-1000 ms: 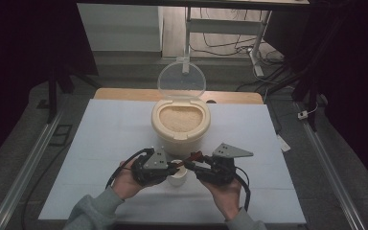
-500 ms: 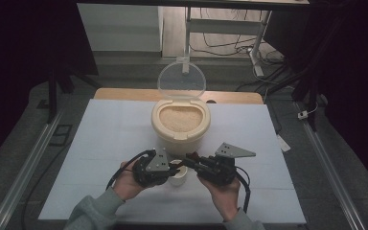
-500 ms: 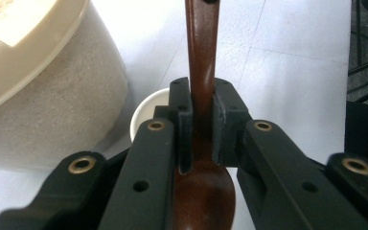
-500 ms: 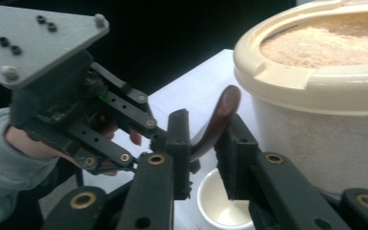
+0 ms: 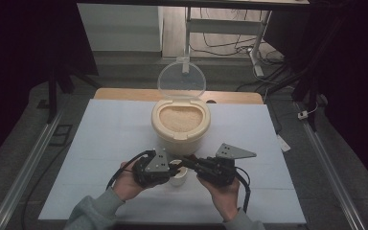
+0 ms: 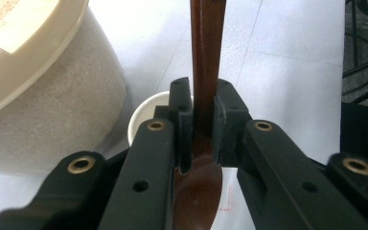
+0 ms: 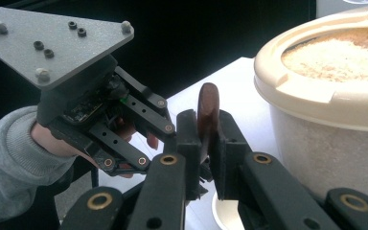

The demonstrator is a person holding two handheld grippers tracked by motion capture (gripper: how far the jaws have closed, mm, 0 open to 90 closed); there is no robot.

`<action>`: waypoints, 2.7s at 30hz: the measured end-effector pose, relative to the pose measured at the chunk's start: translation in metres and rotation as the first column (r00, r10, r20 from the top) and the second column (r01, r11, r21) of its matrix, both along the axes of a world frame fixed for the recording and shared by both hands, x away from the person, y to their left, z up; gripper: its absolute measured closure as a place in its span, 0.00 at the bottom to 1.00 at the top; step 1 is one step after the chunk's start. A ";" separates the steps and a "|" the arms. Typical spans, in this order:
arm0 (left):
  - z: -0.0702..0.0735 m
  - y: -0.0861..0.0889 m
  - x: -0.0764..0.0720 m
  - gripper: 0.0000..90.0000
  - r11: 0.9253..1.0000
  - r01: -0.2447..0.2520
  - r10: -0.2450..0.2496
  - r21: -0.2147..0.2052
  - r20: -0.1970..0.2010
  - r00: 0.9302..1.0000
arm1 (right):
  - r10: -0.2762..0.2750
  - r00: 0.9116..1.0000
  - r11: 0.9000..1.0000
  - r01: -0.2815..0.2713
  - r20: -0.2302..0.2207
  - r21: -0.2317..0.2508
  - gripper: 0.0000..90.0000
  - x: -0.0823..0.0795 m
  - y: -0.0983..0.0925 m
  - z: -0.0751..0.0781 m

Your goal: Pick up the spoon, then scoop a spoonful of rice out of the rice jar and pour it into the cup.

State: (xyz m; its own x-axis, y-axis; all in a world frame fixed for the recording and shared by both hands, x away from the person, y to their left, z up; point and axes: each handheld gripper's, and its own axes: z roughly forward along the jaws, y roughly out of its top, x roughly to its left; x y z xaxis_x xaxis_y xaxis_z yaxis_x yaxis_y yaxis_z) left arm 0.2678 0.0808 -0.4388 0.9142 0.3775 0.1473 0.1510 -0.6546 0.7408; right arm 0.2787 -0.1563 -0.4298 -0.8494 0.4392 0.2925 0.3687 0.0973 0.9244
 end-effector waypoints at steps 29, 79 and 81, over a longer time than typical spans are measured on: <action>-0.027 0.091 -0.014 0.31 0.938 -0.298 0.278 -0.177 -0.129 0.952 | -0.055 0.995 0.991 0.044 0.086 0.122 0.92 0.004 -0.044 0.020; -0.073 0.148 -0.027 0.23 0.882 -0.456 0.429 -0.120 -0.195 0.882 | -0.192 0.962 0.967 0.152 0.194 0.205 0.92 0.008 -0.081 0.052; -0.074 0.148 -0.026 0.23 0.882 -0.456 0.429 -0.121 -0.197 0.882 | -0.203 0.958 0.963 0.158 0.203 0.216 0.92 0.010 -0.081 0.057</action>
State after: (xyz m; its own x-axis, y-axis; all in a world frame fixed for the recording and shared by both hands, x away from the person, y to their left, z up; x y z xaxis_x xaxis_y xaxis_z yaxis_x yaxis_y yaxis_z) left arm 0.2416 0.2288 -0.5124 0.6521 0.7536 -0.0828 0.5221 -0.3672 0.7698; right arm 0.2891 -0.2373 -0.3727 -0.8141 0.5444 0.2020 0.1475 -0.1427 0.9787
